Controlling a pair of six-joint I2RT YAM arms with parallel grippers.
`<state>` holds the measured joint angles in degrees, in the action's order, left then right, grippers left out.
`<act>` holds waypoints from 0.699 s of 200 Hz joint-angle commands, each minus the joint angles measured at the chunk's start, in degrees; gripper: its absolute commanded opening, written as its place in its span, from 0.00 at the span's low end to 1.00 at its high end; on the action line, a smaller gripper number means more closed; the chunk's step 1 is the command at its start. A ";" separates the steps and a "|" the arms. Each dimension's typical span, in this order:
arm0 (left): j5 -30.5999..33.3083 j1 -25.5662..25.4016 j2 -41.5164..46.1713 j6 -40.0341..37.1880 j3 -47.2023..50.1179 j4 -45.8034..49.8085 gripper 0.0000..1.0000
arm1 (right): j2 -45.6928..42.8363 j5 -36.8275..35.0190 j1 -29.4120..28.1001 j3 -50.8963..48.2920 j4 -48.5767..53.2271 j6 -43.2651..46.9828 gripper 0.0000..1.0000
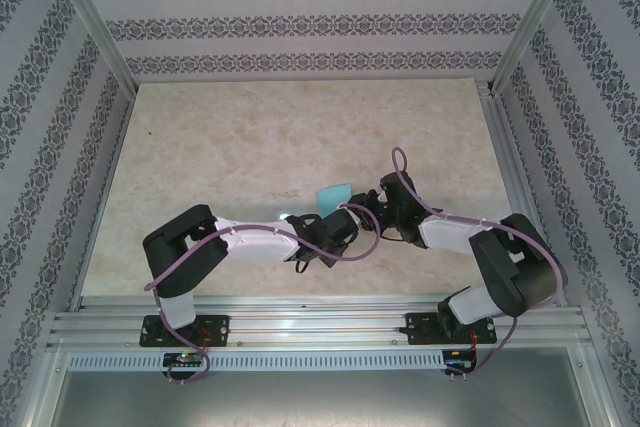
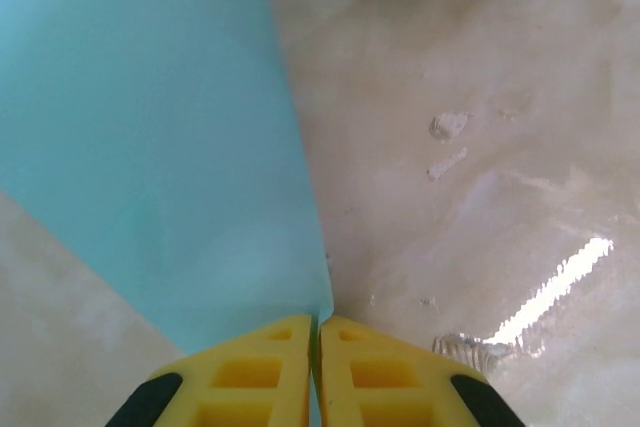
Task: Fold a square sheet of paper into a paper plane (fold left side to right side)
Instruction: Fold the wing for the fifth time at the center of the table.
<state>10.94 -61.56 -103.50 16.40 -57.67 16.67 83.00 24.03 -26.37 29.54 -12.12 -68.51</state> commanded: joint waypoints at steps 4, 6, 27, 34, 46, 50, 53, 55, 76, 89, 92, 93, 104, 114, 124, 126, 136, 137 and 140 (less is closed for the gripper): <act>-5.04 2.66 4.32 3.77 3.74 -4.91 0.09 | -5.29 -1.16 2.26 1.63 7.87 5.42 0.39; -5.42 2.80 4.55 3.91 4.09 -5.33 0.09 | -5.70 -1.17 2.52 1.70 8.35 5.69 0.40; -9.53 4.97 6.70 6.10 7.65 -9.83 0.08 | -9.69 -1.77 4.83 1.97 13.48 9.55 0.46; -11.05 5.68 7.55 7.08 8.94 -11.75 0.07 | -10.69 -1.68 5.49 1.97 14.17 10.70 0.47; -13.88 7.13 8.84 8.84 11.38 -15.55 0.06 | -11.74 -1.24 6.75 1.58 14.83 11.78 0.44; -15.03 7.71 9.34 9.57 12.24 -16.89 0.06 | -11.88 -0.97 7.00 1.50 14.63 12.18 0.41; -15.86 8.11 9.75 10.14 12.93 -17.86 0.06 | -11.90 -0.86 7.22 1.41 14.77 12.44 0.39; -16.28 8.41 9.97 10.49 13.31 -18.61 0.06 | -11.90 -0.84 7.28 1.40 14.87 12.59 0.38; -20.89 11.48 12.32 14.41 17.29 -25.13 0.05 | -10.18 0.07 7.22 1.42 14.01 13.28 0.23; -22.49 12.87 13.89 16.43 19.40 -28.47 0.04 | -8.29 1.03 6.71 1.16 10.92 12.63 0.15; -22.82 13.17 14.18 16.85 19.87 -29.16 0.04 | -7.84 1.05 6.50 1.14 10.29 12.35 0.15; -22.94 13.28 14.37 17.01 20.01 -29.37 0.04 | -7.67 1.08 6.42 1.14 10.11 12.31 0.14; -23.69 14.11 15.46 18.45 21.57 -31.64 0.04 | -5.83 1.19 5.57 1.56 8.44 12.00 0.10; -24.47 14.78 16.28 19.83 22.66 -33.22 0.04 | -3.97 0.98 4.61 2.56 7.52 11.76 0.09; -25.18 15.40 16.88 21.25 23.78 -34.91 0.04 | -2.10 0.79 3.56 3.53 6.90 11.59 0.08; -25.24 15.52 16.92 21.60 24.04 -35.29 0.04 | -1.80 0.72 3.35 3.69 6.70 11.57 0.08; -25.43 15.85 17.35 22.95 25.30 -36.86 0.04 | -0.16 0.50 2.53 4.55 5.89 11.19 0.08; -25.39 15.85 17.36 23.09 25.36 -36.96 0.04 | -0.05 0.50 2.45 4.64 5.80 11.15 0.08; -25.44 15.96 17.48 23.39 25.71 -37.29 0.04 | 0.45 0.37 2.24 4.84 5.47 11.06 0.08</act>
<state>-11.51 -46.83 -87.72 34.37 -34.33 -11.81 80.66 24.27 -22.35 31.27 -2.24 -57.28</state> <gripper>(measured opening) 0.038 0.083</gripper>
